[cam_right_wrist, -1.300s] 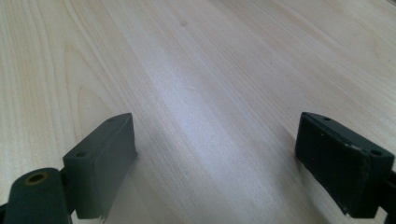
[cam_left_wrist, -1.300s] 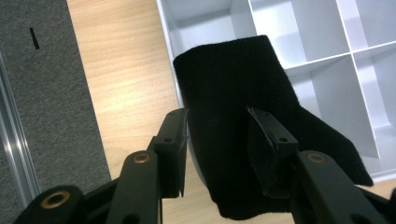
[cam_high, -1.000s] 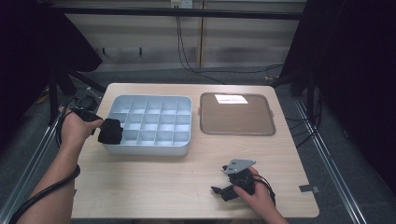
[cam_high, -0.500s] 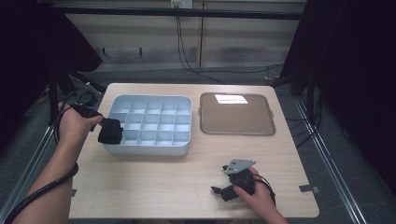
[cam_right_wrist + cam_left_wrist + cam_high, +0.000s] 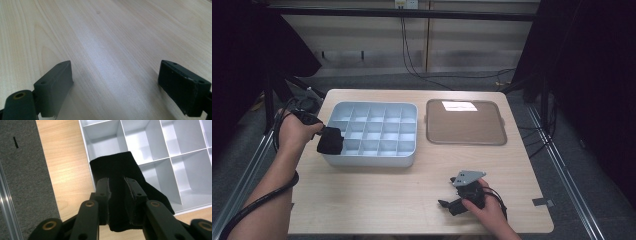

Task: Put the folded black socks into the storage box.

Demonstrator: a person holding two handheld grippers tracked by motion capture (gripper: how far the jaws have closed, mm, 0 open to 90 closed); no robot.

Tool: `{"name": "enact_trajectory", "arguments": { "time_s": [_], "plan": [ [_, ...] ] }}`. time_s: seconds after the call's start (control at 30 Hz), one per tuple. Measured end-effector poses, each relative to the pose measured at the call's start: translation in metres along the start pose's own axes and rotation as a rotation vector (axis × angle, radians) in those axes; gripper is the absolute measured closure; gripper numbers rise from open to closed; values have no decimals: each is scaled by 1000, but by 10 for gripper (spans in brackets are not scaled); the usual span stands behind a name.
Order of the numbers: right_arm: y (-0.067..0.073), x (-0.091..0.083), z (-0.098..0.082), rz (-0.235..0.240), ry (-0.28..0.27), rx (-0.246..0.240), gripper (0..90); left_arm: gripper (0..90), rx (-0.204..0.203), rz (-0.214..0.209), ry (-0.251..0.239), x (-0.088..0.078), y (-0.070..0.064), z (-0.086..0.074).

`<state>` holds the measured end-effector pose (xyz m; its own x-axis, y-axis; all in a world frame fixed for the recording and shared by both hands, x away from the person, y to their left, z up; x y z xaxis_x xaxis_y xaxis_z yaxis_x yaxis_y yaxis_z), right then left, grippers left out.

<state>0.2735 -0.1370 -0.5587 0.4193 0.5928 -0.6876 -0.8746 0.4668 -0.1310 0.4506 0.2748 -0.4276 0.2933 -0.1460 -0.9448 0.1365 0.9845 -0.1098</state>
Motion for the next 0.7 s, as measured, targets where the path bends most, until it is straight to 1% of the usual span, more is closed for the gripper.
{"name": "enact_trajectory", "arguments": {
  "time_s": [0.03,0.13,0.17,0.27,0.3,0.4,0.53,0.7],
  "plan": [
    [0,0,0,0,0,0,117,768,-2,-8,13,-1,0,0],
    [0,0,0,0,0,0,117,803,0,-6,22,-2,0,0],
    [0,0,0,0,0,0,117,816,-9,-18,27,-1,-2,0],
    [0,0,0,0,0,0,117,825,-11,-22,38,-2,-3,0],
    [0,0,0,0,0,0,117,854,-11,-28,47,-2,-3,0],
    [0,0,0,0,0,1,117,894,-18,-36,56,-2,-5,0],
    [0,0,0,0,0,0,117,900,-18,-38,82,-2,-7,0],
    [0,0,0,0,0,0,117,900,-17,-31,91,1,-7,1]
  ]
}}
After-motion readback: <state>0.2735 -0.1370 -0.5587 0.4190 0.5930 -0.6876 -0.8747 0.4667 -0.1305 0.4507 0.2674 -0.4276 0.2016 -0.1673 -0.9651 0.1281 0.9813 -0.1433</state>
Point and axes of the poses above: each handheld gripper's, and its own axes: x roughly forward along the jaws, z roughly out of its top, y roughly to its left, the point moved 7 cm from there along x, roughly forward along the jaws, and after that the axes turned 13 degrees about -x, right-handed, at the moved point
